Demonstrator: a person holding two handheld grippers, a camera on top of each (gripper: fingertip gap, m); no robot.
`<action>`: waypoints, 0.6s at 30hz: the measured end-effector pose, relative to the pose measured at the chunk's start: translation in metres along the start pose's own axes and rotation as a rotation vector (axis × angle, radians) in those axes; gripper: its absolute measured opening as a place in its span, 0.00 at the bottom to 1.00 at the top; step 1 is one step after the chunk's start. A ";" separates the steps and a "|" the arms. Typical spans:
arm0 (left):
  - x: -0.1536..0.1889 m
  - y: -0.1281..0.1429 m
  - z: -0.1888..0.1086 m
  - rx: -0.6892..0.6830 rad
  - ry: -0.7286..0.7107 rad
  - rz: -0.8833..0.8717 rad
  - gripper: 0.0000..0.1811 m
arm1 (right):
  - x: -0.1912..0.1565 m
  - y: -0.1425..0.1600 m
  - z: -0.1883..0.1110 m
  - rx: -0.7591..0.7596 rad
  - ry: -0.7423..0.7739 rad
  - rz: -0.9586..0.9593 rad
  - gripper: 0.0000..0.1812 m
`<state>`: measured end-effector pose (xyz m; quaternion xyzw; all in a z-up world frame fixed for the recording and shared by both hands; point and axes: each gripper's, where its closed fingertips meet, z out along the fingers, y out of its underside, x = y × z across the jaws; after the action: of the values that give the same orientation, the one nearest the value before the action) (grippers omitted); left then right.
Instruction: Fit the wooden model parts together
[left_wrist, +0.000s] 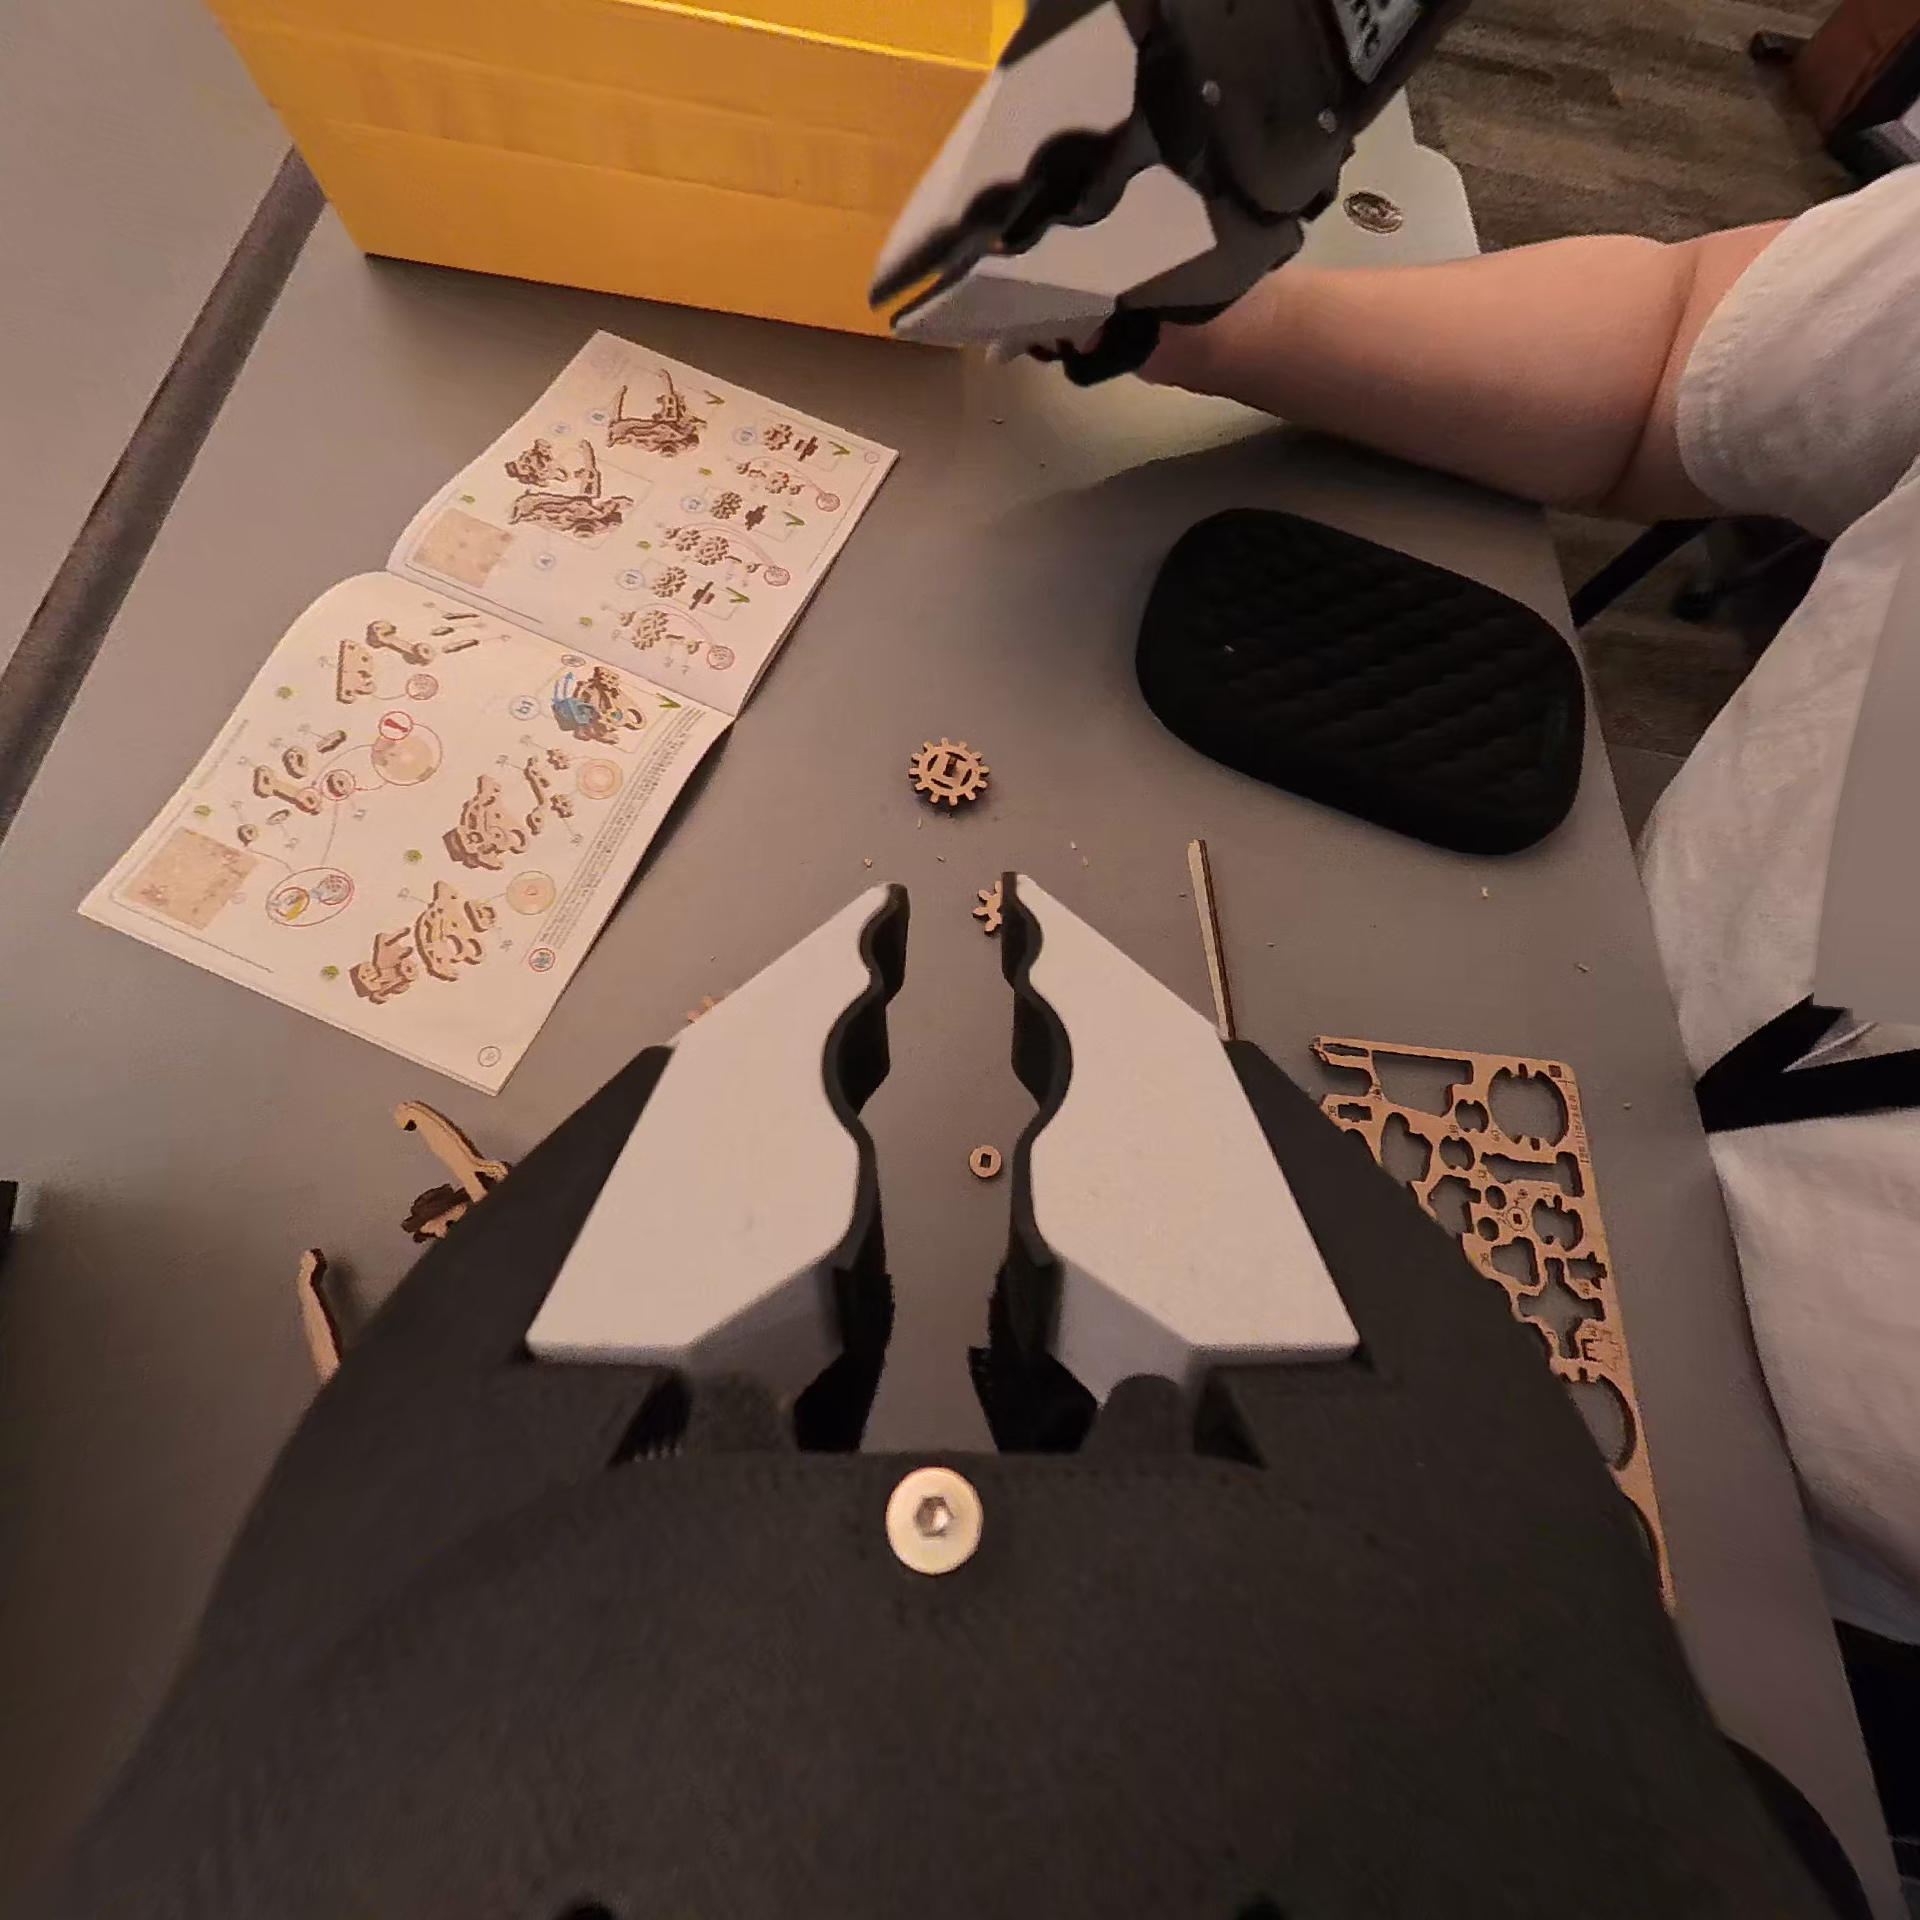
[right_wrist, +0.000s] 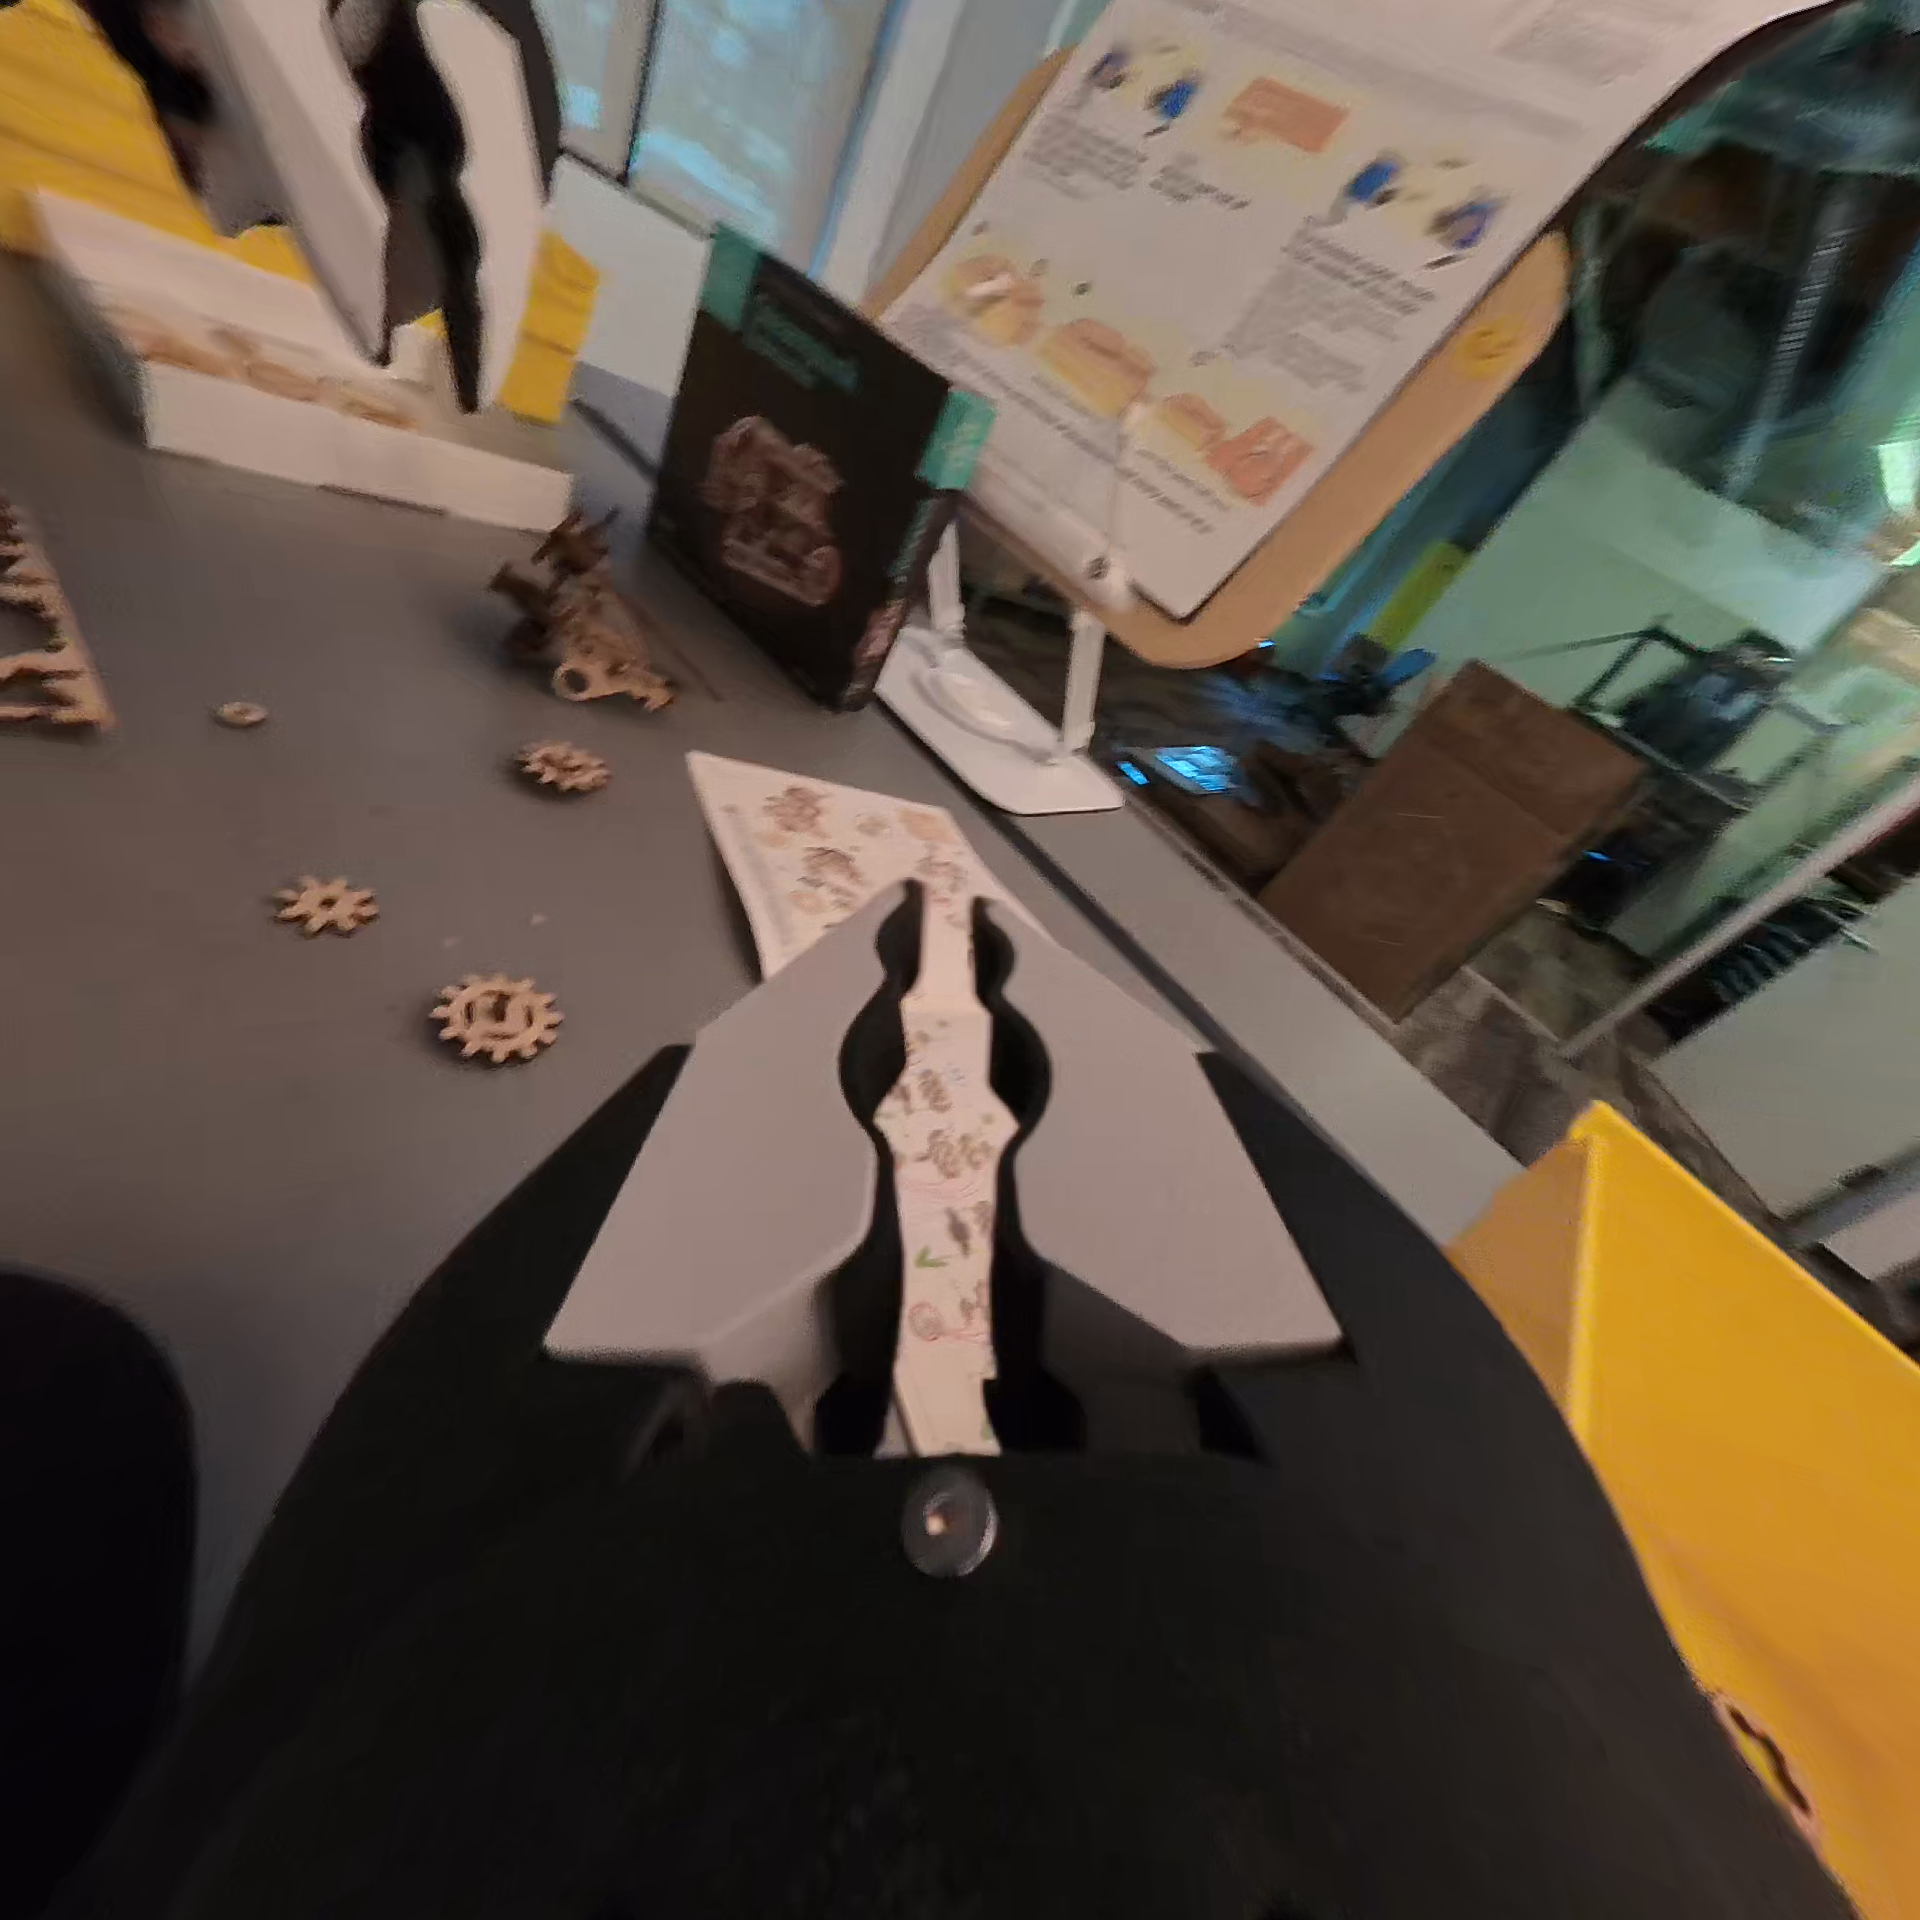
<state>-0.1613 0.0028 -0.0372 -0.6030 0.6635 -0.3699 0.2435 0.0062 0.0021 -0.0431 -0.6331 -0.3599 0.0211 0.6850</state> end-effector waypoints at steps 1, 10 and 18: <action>0.001 0.001 0.002 -0.002 0.008 0.008 0.08 | -0.008 0.005 0.002 -0.021 -0.045 -0.018 0.00; 0.008 0.028 0.057 -0.062 0.065 0.218 0.14 | -0.021 0.017 0.008 -0.079 -0.052 -0.202 0.00; 0.017 0.054 0.096 -0.138 0.086 0.324 0.18 | -0.005 0.001 -0.001 -0.013 0.027 -0.193 0.00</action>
<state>-0.1233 -0.0327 -0.1363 -0.4871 0.7857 -0.3049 0.2291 0.0032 -0.0010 -0.0465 -0.6001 -0.4100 -0.0556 0.6846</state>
